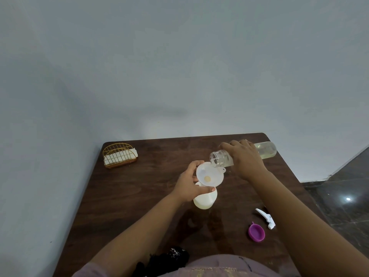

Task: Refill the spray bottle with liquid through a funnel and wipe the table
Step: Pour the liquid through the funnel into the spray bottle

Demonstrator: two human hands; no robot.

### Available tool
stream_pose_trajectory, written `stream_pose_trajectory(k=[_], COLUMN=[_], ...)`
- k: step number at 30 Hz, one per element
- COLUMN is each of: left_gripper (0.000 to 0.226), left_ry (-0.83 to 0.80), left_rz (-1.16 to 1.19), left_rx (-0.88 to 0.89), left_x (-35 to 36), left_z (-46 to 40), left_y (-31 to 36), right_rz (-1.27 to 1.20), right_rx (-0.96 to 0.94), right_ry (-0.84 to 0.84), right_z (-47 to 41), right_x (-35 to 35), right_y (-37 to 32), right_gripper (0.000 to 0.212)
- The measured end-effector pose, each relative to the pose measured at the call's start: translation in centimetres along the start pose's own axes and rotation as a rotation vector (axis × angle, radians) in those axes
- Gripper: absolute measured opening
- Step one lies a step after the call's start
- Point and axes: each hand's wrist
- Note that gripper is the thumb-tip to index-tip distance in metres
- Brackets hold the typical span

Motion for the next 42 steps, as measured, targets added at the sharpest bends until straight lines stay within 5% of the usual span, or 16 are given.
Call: stream_pose_trajectory(k=[42], left_gripper=[0.085], left_ry=[-0.003], left_rz=[0.010], left_rx=[-0.002], left_x=[0.03], left_z=[-0.25], left_y=[-0.01], right_rz=[0.011], right_rx=[-0.012], right_ry=[0.036], right_z=[-0.34], right_x=[0.38], right_y=[0.08], right_gripper=[0.047])
Point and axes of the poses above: each hand's wrist, its own z-axis away from the middle knuckle, its own x-axis out of the palm, y = z × x, and after that the axes turned 8 degrees about y, right-handed
